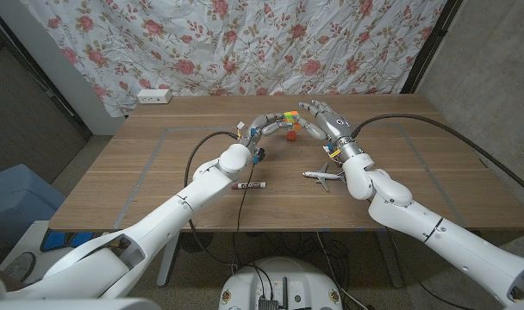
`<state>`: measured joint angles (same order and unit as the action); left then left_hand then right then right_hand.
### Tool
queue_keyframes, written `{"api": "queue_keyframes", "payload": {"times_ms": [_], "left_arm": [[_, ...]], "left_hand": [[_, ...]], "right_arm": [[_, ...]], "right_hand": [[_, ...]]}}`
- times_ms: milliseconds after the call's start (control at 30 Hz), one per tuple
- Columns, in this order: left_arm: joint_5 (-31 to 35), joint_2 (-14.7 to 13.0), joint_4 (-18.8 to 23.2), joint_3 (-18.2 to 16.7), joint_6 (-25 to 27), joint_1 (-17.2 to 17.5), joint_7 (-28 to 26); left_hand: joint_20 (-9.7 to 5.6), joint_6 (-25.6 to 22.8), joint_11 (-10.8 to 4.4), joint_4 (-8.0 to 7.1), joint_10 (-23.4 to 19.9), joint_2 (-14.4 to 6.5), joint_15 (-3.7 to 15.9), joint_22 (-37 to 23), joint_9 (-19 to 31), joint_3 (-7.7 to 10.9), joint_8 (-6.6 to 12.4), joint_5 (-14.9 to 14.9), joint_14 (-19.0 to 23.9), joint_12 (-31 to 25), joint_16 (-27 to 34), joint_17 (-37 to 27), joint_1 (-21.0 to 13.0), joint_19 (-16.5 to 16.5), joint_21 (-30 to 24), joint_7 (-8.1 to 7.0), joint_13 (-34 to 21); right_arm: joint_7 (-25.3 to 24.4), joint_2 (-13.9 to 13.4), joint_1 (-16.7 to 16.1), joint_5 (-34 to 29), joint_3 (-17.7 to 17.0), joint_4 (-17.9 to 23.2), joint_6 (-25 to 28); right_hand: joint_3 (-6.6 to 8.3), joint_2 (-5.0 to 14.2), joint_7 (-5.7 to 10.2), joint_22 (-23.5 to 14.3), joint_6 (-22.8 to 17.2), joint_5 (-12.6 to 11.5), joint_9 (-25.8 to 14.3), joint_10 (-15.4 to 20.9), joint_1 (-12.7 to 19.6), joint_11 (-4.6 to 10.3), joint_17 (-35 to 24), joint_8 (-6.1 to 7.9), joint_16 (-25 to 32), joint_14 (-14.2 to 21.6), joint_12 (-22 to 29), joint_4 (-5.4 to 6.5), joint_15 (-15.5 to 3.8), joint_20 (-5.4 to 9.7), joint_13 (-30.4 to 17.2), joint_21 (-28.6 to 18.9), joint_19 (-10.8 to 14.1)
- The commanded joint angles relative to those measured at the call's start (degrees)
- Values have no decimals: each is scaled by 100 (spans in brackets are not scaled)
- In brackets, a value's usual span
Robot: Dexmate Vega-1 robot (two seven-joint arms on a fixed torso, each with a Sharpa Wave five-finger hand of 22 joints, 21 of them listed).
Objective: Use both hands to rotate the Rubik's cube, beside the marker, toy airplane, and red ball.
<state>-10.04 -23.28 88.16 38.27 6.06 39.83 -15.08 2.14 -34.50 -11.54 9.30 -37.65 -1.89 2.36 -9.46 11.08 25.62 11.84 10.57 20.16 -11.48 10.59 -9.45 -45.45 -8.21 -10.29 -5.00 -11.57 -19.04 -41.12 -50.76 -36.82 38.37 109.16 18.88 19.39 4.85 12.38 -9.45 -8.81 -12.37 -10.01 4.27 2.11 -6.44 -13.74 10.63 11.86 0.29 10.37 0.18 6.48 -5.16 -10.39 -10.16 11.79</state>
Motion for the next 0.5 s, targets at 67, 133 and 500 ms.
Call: {"api": "queue_keyframes", "payload": {"times_ms": [67,133,500], "left_arm": [[-40,3,43,-8,32,41,-28],[-55,0,62,-14,37,64,-37],[-64,-29,122,-29,30,120,-69]], "left_hand": [[36,-129,6,8,-27,-11,266,-18,13,-11,6,3,-23,-26,1,-15,36,-19,-35,141,-27],[43,-124,12,11,-27,-14,260,-18,14,-17,-1,3,-22,-27,0,-15,42,-16,-35,146,-27],[50,-114,23,19,-18,-27,254,-18,14,-28,-18,3,-18,-25,1,-14,55,-17,-36,157,-26]], "right_arm": [[136,20,19,-72,75,17,63],[117,24,-2,-32,61,16,34],[167,29,-23,-99,108,48,97]], "right_hand": [[17,37,7,-14,-97,-17,-17,-61,-43,-5,-17,68,-6,-55,15,36,66,-18,-20,-14,-37],[16,39,7,-14,-119,-18,-17,-72,-47,3,-18,73,-6,-61,14,40,74,-17,-20,-16,-39],[16,33,17,-14,-196,-23,-14,-109,-50,7,-24,75,-9,-101,19,47,84,-24,-18,-27,-48]]}}
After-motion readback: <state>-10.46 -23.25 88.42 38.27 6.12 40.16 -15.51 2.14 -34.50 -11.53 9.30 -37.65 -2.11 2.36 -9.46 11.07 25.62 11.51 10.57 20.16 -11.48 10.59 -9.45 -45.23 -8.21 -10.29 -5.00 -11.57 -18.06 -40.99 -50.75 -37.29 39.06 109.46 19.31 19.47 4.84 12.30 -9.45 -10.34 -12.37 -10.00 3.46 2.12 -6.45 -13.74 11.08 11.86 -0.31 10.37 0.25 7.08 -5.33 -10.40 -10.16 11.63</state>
